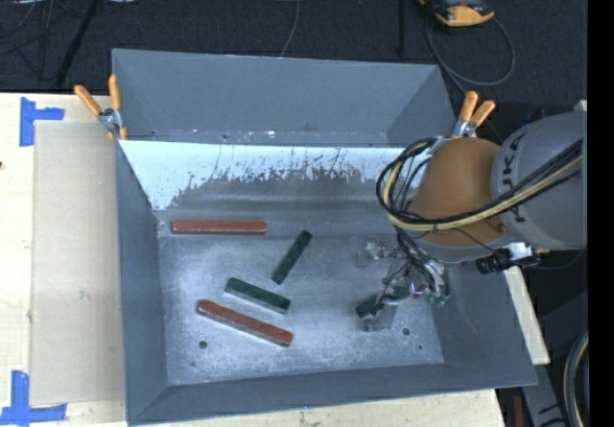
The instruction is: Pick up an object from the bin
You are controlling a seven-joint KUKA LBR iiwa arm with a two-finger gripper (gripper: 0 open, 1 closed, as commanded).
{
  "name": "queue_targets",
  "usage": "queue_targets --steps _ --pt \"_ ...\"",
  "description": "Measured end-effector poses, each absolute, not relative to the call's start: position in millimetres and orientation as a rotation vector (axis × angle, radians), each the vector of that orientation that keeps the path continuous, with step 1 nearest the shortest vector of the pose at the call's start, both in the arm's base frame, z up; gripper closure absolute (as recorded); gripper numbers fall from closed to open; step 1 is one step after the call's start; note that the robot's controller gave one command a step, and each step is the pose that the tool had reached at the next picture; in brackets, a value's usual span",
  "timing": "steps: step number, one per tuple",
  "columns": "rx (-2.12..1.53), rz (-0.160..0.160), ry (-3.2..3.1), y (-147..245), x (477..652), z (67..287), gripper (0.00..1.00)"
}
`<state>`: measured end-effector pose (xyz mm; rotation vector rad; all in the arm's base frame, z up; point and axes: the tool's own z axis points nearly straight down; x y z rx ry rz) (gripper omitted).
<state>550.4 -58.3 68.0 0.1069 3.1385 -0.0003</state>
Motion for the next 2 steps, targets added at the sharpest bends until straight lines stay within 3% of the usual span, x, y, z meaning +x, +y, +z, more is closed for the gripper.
queue_targets --steps 1,2 --pt "0.104 0.000 3.139 -57.7 550.2 69.8 1.00" --pt "0.193 0.001 3.126 -42.1 574.9 219.6 1.00"
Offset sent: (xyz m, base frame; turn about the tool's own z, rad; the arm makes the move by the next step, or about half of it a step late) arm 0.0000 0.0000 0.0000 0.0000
